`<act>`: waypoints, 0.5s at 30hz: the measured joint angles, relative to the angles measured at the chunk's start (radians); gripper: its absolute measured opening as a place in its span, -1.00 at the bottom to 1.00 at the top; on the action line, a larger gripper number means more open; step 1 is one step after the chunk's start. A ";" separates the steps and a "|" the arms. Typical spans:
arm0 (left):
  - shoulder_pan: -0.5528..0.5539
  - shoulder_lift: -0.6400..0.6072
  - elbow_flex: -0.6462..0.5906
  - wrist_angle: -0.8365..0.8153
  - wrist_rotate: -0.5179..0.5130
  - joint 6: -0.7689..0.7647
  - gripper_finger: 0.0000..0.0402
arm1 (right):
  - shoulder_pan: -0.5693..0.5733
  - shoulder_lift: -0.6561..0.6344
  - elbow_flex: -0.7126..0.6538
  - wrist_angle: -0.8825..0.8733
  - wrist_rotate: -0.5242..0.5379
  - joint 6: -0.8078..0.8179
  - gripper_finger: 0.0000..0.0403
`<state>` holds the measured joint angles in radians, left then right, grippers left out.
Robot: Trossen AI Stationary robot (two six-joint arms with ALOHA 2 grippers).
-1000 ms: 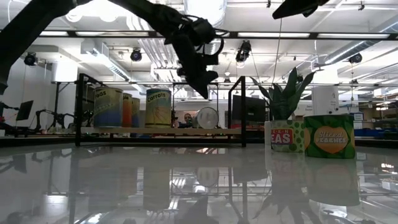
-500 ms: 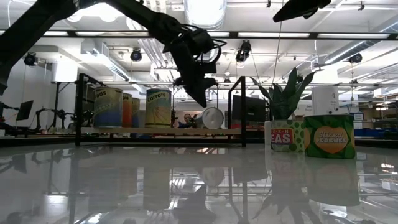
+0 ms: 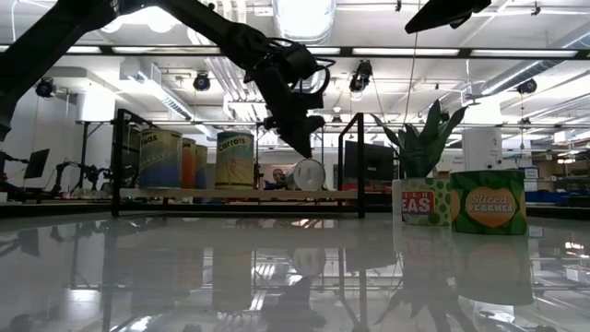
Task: Pick and place cans onto a shelf
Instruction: Put the canned cherries on the shelf
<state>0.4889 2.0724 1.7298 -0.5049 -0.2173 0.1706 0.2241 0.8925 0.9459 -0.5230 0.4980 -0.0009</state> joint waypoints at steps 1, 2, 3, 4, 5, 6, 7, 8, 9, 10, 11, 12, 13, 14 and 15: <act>0.000 0.001 0.000 -0.010 0.000 -0.003 -1.00 | 0.000 0.000 0.000 -0.002 0.000 0.000 -0.96; -0.001 0.002 -0.001 -0.021 0.000 -0.003 -1.00 | 0.000 0.000 0.000 -0.003 0.000 0.000 -0.96; -0.001 0.002 -0.001 -0.022 0.000 -0.004 -1.00 | 0.000 0.000 0.000 -0.004 0.000 0.000 -0.96; -0.003 0.002 -0.004 -0.031 0.000 -0.004 -1.00 | 0.000 0.000 0.000 -0.005 0.000 0.000 -0.96; -0.006 0.002 -0.005 -0.040 0.000 -0.006 -1.00 | 0.000 0.000 -0.001 -0.005 0.000 0.000 -0.96; -0.008 0.002 -0.005 -0.048 0.000 -0.010 -1.00 | 0.000 0.000 -0.001 -0.005 0.000 0.000 -0.96; -0.012 0.002 -0.006 -0.060 0.000 -0.016 -1.00 | 0.000 0.000 -0.002 -0.006 0.000 0.000 -0.96; -0.017 0.003 -0.006 -0.070 0.000 -0.021 -1.00 | 0.000 0.000 -0.002 -0.007 0.000 0.000 -0.96; -0.021 0.003 -0.006 -0.075 0.000 -0.024 -1.00 | 0.000 0.000 -0.002 -0.007 0.000 0.000 -0.96; -0.026 0.003 -0.006 -0.084 0.000 -0.031 -1.00 | 0.000 0.000 -0.002 -0.007 0.000 0.000 -0.96; -0.030 0.003 -0.006 -0.097 0.000 -0.036 -1.00 | 0.000 0.000 -0.002 -0.007 0.000 0.000 -0.96; -0.035 0.003 -0.006 -0.107 0.000 -0.040 -1.00 | 0.000 0.000 -0.002 -0.007 0.000 0.001 -0.96; -0.040 0.003 -0.006 -0.111 0.000 -0.041 -1.00 | 0.000 0.000 -0.002 -0.007 0.000 0.001 -0.96; -0.044 0.002 -0.006 -0.115 0.000 -0.041 -1.00 | 0.000 0.000 -0.002 -0.008 0.000 0.001 -0.96; -0.047 -0.002 -0.006 -0.116 -0.002 -0.039 -1.00 | 0.000 0.000 -0.002 -0.008 0.000 0.001 -0.96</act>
<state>0.4418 2.0703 1.7233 -0.6205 -0.2197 0.1316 0.2241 0.8925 0.9443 -0.5312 0.4976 -0.0002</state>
